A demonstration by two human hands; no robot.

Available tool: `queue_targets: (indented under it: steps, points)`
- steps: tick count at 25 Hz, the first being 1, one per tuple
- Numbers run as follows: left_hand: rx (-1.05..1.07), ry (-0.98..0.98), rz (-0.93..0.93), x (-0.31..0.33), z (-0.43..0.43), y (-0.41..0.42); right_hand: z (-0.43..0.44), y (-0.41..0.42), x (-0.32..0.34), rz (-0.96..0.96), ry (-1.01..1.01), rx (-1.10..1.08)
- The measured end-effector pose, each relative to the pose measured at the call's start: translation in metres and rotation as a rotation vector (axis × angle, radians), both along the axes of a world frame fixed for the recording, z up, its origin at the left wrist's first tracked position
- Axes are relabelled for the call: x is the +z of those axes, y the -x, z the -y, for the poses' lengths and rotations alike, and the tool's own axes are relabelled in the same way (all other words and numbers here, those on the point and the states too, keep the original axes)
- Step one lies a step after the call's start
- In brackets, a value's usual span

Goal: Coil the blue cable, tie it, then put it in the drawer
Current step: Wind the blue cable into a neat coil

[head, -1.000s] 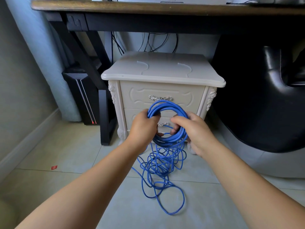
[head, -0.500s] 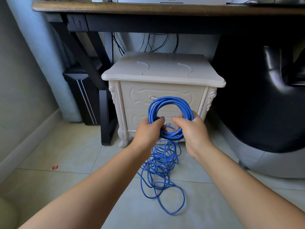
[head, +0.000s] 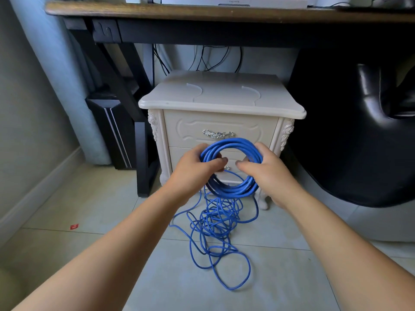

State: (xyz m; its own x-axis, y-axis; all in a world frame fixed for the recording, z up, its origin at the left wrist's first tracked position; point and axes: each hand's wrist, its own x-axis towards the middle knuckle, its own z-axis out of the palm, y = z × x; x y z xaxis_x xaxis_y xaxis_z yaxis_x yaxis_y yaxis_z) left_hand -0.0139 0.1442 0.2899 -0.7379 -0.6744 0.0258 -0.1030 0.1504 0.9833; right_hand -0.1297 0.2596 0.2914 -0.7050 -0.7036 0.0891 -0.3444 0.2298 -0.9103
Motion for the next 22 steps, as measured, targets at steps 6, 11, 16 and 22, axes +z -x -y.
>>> queue_targets:
  steps: [6, 11, 16, 22]
  points:
    - [-0.19, 0.677, 0.255, 0.003, -0.007, -0.003, 0.003, -0.011, -0.002, -0.49, -0.362, 0.246]
    - [-0.02, 0.526, 0.16, -0.001, -0.007, 0.005, 0.005, -0.005, 0.003, -0.352, -0.326, 0.035]
    - [0.105, 0.462, 0.122, -0.004, -0.008, 0.007, 0.004, -0.003, -0.001, -0.246, -0.339, 0.078]
    - [0.22, 0.242, 0.025, -0.005, -0.01, 0.01, -0.002, 0.0, 0.001, -0.128, -0.248, 0.115]
